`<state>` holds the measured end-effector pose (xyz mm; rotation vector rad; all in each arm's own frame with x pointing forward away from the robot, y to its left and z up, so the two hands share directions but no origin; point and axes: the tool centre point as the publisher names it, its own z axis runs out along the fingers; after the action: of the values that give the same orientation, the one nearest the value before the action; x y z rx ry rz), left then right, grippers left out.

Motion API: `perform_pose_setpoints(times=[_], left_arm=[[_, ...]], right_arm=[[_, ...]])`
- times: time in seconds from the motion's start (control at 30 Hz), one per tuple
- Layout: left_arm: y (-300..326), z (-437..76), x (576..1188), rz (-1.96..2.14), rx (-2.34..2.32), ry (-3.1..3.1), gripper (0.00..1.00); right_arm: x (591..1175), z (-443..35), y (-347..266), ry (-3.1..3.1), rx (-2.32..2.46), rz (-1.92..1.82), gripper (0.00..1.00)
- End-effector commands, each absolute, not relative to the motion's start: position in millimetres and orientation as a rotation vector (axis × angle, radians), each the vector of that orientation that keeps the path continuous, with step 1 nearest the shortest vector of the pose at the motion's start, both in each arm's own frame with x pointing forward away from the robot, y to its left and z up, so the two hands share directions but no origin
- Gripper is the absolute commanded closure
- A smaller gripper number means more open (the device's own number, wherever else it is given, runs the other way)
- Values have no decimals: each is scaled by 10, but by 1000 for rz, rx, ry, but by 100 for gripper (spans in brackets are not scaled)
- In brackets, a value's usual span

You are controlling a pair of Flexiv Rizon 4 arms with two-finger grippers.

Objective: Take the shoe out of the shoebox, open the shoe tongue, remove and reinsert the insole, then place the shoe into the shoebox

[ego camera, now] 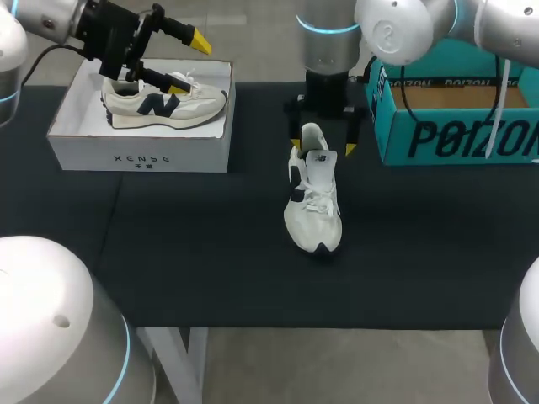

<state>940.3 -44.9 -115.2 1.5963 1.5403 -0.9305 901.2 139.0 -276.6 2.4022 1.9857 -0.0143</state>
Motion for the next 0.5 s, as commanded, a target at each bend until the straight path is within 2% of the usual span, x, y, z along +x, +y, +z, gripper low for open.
perform_pose_setpoints(times=[0.03, 0.1, 0.13, 0.2, 0.23, 0.27, 0.5], left_arm=[[-448, -1148, 9397, -927, 1598, 1543, 0], [-448, -1148, 9397, -927, 1598, 1543, 0], [-448, -1148, 9397, -927, 1598, 1543, 0], [-448, -1148, 9397, -927, 1598, 1543, 0], [-448, -1148, 9397, -927, 1598, 1543, 0], [-448, -1148, 9397, -927, 1598, 1543, 0], [-448, -1148, 9397, -927, 1598, 1543, 0]], right_arm=[[8779, -2713, 1338, 1951, 2387, 77, 0], [8711, -2765, 1358, 1971, 2390, 64, 0], [8694, -2799, 1362, 1973, 2391, 54, 30], [8673, -2875, 1361, 1976, 2396, 33, 76], [8677, -2894, 1350, 1974, 2406, 32, 93], [8683, -2912, 1339, 1976, 2410, 38, 100], [8763, -3056, 1362, 2006, 2419, 38, 100]])
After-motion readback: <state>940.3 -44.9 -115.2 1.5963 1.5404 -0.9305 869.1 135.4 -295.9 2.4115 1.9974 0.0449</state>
